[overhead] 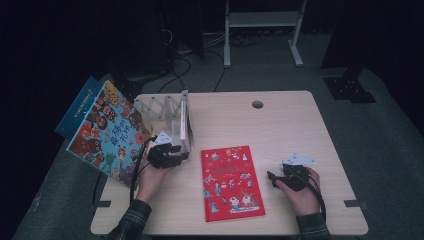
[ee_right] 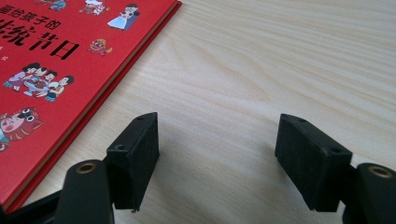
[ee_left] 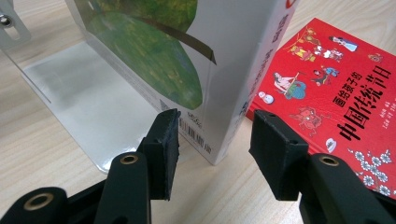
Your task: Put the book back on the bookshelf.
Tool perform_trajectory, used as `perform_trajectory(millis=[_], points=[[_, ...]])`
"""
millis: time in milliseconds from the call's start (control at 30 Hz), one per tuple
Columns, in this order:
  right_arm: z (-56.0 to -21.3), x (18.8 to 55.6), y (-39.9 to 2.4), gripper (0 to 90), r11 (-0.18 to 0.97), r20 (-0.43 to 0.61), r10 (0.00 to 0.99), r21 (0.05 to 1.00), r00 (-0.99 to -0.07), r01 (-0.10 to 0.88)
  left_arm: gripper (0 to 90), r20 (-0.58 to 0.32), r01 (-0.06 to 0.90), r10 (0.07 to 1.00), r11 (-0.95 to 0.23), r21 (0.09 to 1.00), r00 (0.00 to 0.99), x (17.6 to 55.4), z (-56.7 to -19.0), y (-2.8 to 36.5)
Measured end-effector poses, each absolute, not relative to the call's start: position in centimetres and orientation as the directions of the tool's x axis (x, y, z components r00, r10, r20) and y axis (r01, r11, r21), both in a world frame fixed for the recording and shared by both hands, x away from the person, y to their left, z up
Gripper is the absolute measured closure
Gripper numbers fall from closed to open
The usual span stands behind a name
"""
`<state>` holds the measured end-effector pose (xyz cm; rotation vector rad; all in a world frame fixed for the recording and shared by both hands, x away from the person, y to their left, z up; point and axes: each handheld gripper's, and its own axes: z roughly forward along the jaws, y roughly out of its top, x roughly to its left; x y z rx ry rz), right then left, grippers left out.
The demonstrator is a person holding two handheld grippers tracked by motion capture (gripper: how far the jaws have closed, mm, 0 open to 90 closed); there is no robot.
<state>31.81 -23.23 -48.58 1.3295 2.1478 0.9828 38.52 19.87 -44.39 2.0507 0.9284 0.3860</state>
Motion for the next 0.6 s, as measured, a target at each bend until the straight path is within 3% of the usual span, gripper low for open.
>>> perform_trajectory(millis=[300, 600], points=[[-48.6, 31.8, -23.2, 28.6, 0.291, 0.009, 0.892, 0.753, -0.452, 0.589, 26.1, -0.022, 0.449, 0.701, -0.431, 0.783, 0.712, 37.9, -44.4, 20.1], [-48.6, 31.8, -23.2, 26.8, 0.297, 0.008, 0.888, 0.752, -0.459, 0.589, 8.6, -0.001, 0.423, 0.648, -0.496, 0.758, 0.762, 36.5, -44.7, 20.4]])
